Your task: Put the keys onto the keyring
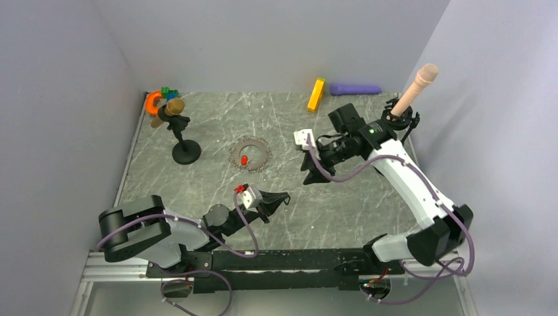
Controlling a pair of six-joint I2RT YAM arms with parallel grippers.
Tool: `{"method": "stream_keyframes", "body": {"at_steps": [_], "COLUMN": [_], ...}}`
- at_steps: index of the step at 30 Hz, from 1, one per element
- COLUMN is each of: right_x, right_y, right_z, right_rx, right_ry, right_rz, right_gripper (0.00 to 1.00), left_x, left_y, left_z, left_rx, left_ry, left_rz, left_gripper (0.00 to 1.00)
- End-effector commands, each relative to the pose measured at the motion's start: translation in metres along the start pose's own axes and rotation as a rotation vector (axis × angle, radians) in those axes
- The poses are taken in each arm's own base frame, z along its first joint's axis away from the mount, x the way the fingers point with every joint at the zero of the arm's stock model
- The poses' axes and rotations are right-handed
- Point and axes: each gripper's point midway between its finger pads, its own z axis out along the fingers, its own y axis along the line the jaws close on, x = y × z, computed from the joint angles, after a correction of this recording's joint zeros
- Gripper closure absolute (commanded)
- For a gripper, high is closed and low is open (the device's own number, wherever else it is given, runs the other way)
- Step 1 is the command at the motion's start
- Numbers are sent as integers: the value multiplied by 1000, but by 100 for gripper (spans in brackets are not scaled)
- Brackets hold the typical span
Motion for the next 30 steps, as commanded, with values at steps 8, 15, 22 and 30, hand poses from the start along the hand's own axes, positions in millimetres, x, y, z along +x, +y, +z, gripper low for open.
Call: {"method": "stream_keyframes", "body": {"at_steps": [8,15,22,30], "right_x": [-36,-39,-35,-30], "right_y": [17,15,16,17], "right_z": [6,9,13,16], "right_rx": [-136,-157,-174,-179], "right_ry": [-409,-442,-440,-429], "right_rz": [-62,-28,-8,-4], "right_gripper": [59,61,70,78], "left_x": [-107,-116,-118,-118], "left_y": [-9,-14,-15,-13], "left_z": [11,16,17,14], "left_rx": [40,62,63,58], "left_ry": [-357,-380,-386,-385], "left_rz": [1,3,0,4], "left_gripper": [100,100,100,100]}}
